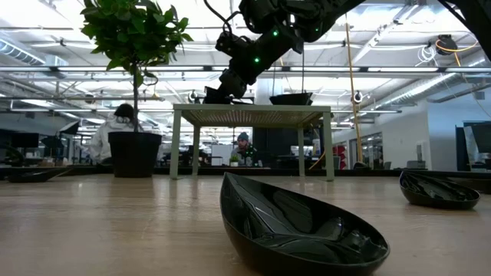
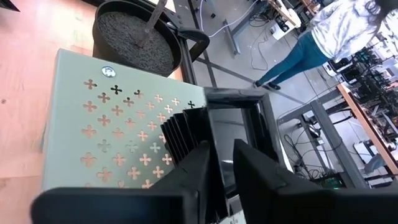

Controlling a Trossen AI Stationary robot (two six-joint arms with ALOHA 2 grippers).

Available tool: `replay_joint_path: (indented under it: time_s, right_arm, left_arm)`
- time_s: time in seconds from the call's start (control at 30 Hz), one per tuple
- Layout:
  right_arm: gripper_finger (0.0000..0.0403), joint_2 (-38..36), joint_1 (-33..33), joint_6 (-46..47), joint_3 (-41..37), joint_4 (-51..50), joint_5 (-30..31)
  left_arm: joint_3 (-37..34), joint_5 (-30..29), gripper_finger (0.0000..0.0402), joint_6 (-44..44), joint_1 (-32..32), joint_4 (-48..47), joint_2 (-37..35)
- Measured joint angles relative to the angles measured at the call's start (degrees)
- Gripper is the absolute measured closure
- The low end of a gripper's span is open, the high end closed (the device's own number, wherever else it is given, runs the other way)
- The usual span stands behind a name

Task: Pick & Place Mini shaped plates
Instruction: Stack the square plate on top of the other square plate on the shelf

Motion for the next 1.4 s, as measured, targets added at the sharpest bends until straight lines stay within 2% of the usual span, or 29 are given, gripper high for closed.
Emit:
replay_joint_path:
  time_s: [0.23,0.37,0.47,0.73,0.8,0.93,1.03,1.17,1.3,1.4]
  right_arm:
    - [0.0300,-0.97,1.95,0.12,-0.09,0.84,0.24]
    - [0.0290,-1.88,3.76,0.13,-0.15,-0.39,0.23]
    - [0.0289,-2.55,4.72,0.07,-0.02,2.25,0.50]
    - [0.0291,-2.77,5.17,2.90,-0.07,3.76,15.31]
    - [0.0292,-4.15,6.42,5.75,-0.10,0.06,18.08]
    - [0.0293,-8.18,9.38,13.90,0.09,-8.38,19.63]
    - [0.0293,-11.39,11.18,22.85,-0.11,-19.59,19.45]
    - [0.0293,-16.11,12.41,37.42,-0.11,-36.90,12.92]
    - [0.0293,-19.91,12.36,52.42,-0.05,-55.06,-0.03]
    - [0.0294,-21.78,12.67,58.99,-0.33,-66.31,-9.60]
  left_arm:
    - [0.00,0.00,0.0282,-0.01,0.01,-0.01,0.00]
    - [0.00,0.02,0.0282,0.00,-0.01,-0.04,0.00]
    - [0.00,0.04,0.0282,-0.01,0.01,-0.10,0.00]
    - [0.00,0.04,0.0282,-0.26,0.01,-0.69,0.00]
    - [0.00,0.04,0.0282,-0.26,0.01,-0.90,0.00]
    - [0.00,0.02,0.0282,-0.26,-0.01,-1.89,0.01]
    - [0.00,0.02,0.0282,-0.25,-0.01,-1.98,0.02]
    - [0.00,0.03,0.0282,-0.03,0.01,-2.00,0.02]
    - [0.00,0.04,0.0282,0.03,0.01,-1.99,0.02]
    - [0.00,0.03,0.0282,0.07,-0.01,-2.00,0.02]
